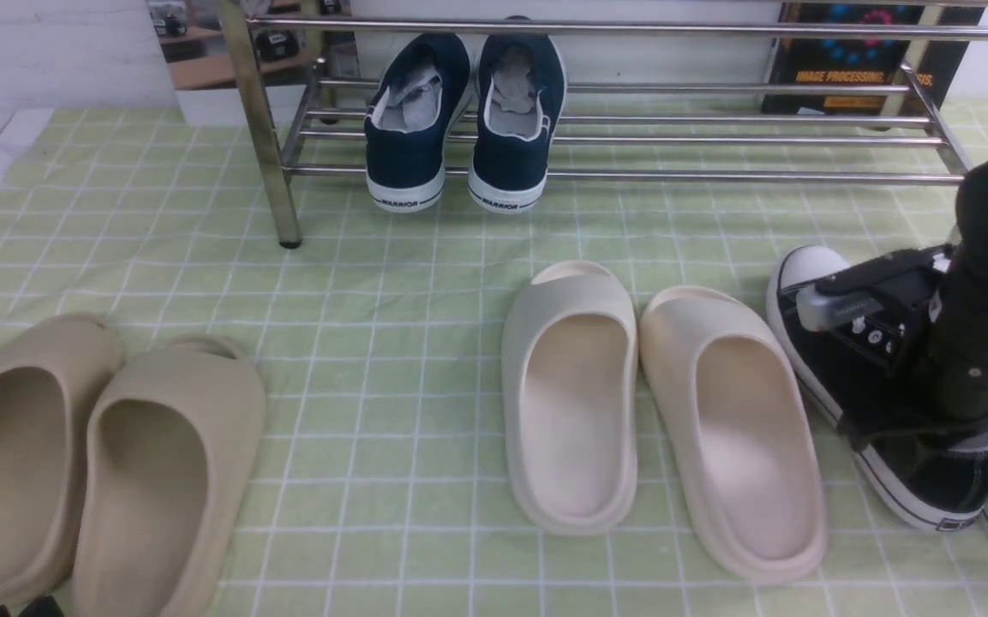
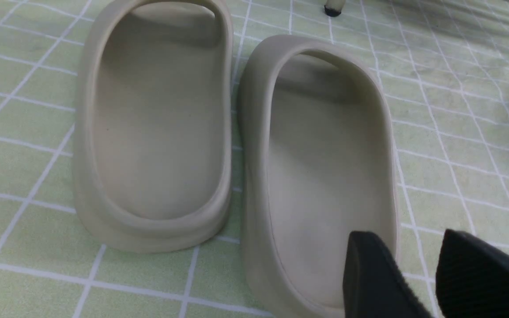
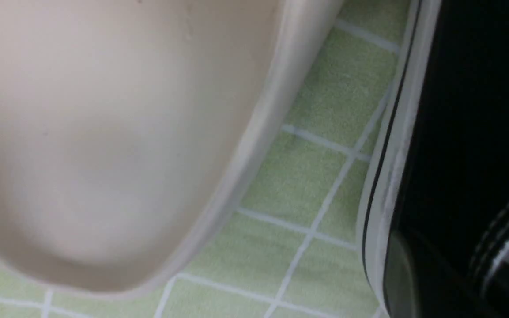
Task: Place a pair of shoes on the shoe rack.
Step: Use the right arm to grab the shoe closest to it, then use the right arm to put a shoe into the shoe rack
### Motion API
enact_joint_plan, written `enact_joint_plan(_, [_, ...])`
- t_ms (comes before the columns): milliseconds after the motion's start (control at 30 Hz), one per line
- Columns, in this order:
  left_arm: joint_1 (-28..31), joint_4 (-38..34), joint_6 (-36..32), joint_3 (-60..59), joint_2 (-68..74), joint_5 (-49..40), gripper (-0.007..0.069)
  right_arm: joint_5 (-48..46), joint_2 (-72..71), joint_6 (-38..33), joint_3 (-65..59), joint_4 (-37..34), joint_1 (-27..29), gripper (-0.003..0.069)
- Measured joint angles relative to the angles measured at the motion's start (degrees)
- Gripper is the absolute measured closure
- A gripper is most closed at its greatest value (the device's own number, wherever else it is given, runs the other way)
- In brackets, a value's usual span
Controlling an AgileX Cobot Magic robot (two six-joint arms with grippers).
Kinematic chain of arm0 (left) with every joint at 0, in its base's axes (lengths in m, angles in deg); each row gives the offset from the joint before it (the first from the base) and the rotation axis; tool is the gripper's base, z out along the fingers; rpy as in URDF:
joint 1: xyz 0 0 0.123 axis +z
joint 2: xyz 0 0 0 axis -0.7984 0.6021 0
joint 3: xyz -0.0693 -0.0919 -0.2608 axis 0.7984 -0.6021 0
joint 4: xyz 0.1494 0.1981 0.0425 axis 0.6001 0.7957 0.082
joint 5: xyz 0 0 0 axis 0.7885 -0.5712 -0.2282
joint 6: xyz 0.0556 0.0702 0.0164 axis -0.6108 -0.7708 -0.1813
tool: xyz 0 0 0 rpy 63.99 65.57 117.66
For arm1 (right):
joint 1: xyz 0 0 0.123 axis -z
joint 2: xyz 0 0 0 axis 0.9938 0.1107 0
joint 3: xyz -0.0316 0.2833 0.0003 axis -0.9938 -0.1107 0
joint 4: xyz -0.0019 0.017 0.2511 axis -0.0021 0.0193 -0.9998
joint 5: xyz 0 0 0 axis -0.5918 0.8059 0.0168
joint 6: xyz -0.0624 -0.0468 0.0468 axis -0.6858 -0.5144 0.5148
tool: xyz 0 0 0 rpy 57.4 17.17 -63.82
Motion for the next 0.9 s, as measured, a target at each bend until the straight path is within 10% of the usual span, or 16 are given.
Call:
enact_joint_plan(367, [0.0, 0.0, 0.0, 0.0, 0.0, 0.0, 0.0386, -8.9, -7.3, -1.8, 14.7, -0.7, 0.0, 0.0642])
enact_joint_plan(900, [0.0, 0.0, 0.0, 0.0, 0.0, 0.0, 0.0386, -15.1, 18.9, -3.3, 42.8, -7.8, -1.5, 0.0642])
